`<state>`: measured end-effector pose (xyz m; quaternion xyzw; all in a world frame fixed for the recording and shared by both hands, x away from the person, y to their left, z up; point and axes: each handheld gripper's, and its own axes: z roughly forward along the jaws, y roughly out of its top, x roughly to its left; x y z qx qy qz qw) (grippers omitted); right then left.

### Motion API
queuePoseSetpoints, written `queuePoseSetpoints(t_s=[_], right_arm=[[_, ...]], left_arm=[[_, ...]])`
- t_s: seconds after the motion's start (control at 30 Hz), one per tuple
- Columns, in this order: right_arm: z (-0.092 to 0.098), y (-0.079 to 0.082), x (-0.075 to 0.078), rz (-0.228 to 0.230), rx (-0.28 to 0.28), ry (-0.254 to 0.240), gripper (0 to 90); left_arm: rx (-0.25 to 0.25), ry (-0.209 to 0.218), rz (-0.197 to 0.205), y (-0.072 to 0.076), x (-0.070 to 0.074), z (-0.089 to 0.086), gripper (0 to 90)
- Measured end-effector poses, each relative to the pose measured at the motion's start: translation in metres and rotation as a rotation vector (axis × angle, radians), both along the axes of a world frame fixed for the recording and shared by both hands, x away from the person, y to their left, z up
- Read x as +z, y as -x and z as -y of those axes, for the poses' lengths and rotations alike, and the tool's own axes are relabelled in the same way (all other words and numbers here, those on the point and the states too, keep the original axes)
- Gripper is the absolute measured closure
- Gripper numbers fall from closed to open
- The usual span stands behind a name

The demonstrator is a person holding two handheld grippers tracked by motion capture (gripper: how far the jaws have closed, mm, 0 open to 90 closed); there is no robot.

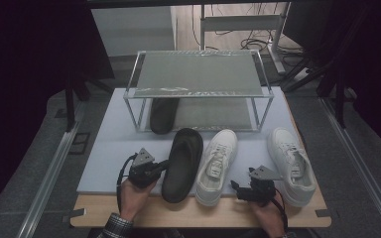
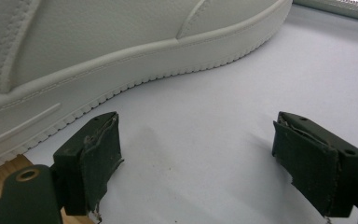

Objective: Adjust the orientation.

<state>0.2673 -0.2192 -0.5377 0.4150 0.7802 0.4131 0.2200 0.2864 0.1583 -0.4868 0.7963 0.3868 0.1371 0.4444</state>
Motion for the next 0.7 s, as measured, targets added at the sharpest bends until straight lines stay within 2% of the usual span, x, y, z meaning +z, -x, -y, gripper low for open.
queuePoseSetpoints(t_s=[0.1, 0.3, 0.7], right_arm=[[0.000, 0.000, 0.000, 0.000, 0.000, 0.000, 15.6], [0.000, 0.000, 0.000, 0.000, 0.000, 0.000, 15.6], [0.000, 0.000, 0.000, 0.000, 0.000, 0.000, 15.7]], left_arm=[[-0.008, -0.006, -0.004, 0.001, -0.004, 0.006, 89.3], [-0.007, -0.054, -0.002, -0.001, -0.012, 0.012, 89.3], [0.039, -0.064, -0.003, -0.013, -0.011, -0.001, 89.2]])
